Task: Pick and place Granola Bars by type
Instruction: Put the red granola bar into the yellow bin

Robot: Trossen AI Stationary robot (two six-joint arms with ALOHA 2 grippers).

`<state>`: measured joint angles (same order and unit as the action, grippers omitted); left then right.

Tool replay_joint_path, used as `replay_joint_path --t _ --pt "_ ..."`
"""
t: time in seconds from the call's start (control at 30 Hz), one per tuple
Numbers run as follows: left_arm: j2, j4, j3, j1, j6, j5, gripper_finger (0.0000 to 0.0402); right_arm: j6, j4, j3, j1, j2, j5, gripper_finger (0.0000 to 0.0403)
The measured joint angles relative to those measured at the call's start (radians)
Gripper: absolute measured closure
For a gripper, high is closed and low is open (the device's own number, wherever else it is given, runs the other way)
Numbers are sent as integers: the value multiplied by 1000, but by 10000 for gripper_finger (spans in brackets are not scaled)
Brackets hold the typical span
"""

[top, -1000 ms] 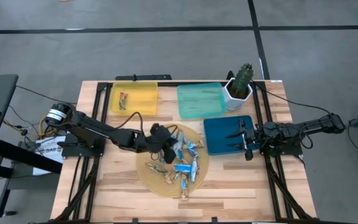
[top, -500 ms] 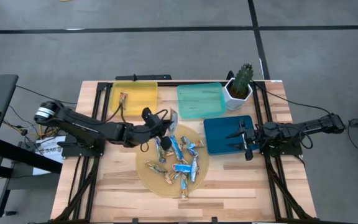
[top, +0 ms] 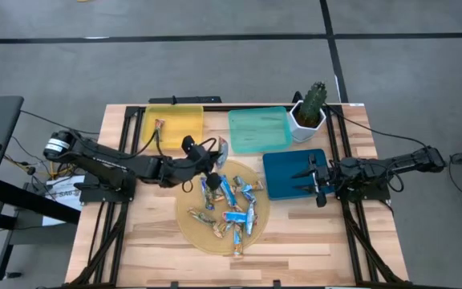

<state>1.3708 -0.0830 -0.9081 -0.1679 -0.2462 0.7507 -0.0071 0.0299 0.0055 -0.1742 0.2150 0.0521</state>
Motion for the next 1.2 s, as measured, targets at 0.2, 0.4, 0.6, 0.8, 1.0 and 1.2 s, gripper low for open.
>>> replay_joint_path --t 0.2,0.4,0.6,0.8,1.0,1.2 --pt "1 60 0 118 6 -70 395 0 0 0 0 0 0 249" --pt "1 173 0 290 29 -129 395 0 0 0 0 0 0 249" --pt "-5 295 0 450 29 -201 395 0 0 0 0 0 0 249" --pt "-49 440 0 573 26 -211 395 0 0 0 0 0 0 249" --pt "-88 583 0 674 -14 -226 395 0 0 0 0 0 0 249" --pt "-91 665 0 766 -33 -258 395 0 0 0 0 0 0 249"
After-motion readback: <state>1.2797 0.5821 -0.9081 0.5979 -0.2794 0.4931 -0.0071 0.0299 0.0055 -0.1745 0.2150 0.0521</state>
